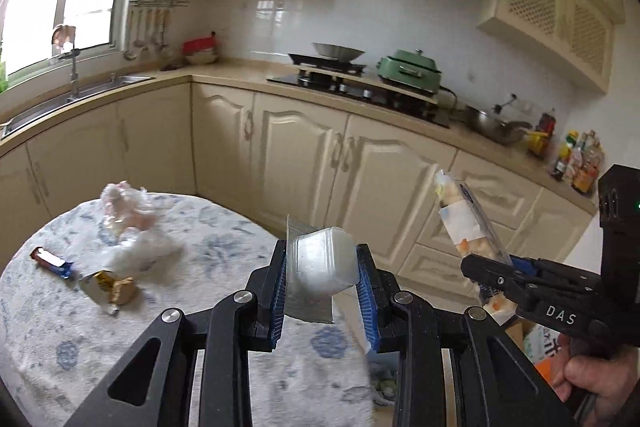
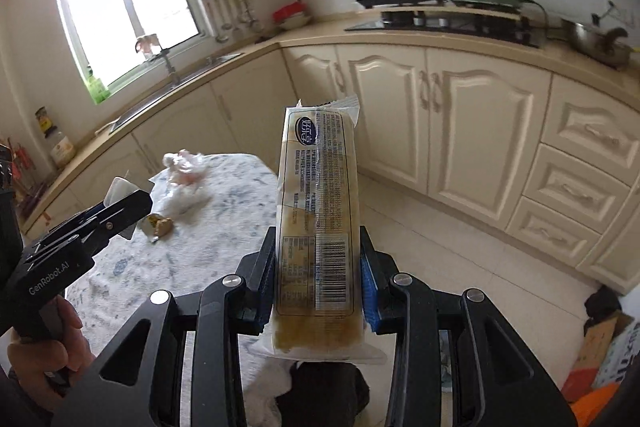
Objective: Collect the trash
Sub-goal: 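Carry the bread-stick packet and white cup toward the blue bin, then open the right tool over the bin while the left tool releases the cup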
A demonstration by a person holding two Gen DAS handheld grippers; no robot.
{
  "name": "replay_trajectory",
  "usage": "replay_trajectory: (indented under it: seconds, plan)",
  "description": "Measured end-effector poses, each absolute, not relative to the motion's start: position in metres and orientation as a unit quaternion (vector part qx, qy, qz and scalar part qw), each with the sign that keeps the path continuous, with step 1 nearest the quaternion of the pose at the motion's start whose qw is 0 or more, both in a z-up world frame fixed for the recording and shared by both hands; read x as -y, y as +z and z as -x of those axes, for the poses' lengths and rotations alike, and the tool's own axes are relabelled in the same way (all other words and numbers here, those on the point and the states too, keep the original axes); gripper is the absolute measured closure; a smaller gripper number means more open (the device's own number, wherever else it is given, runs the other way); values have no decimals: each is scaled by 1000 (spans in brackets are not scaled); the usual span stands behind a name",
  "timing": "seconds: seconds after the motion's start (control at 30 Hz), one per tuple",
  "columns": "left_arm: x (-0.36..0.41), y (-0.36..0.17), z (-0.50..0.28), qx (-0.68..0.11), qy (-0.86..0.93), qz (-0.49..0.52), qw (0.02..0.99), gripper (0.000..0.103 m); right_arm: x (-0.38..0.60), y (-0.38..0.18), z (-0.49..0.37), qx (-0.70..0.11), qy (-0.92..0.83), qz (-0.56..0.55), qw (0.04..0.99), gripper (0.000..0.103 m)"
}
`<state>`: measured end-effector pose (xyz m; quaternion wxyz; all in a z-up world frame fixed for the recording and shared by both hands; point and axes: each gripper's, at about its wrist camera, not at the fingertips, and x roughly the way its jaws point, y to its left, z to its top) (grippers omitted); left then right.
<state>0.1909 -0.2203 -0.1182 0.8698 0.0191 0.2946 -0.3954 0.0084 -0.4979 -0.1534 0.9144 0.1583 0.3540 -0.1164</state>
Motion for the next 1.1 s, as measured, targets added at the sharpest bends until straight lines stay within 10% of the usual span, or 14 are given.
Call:
replay_trajectory:
  seconds: [0.9,0.97,1.03,1.1]
  plan:
    - [578,-283,-204,-517,-504,-160,673,75,716,-386,101,-461,-276,-371,757,68]
    - [597,-302,-209,-528,-503,-164,664,67,723,-397,99,-464,-281,-373,753,65]
    - [624,-313,-210,-531,-489,-179,669,28,729,-408,98,-468,-282,-382,745,60]
    - [634,-318,-213,-520,-472,-188,687,15,735,-417,99,-466,-285,-396,739,46]
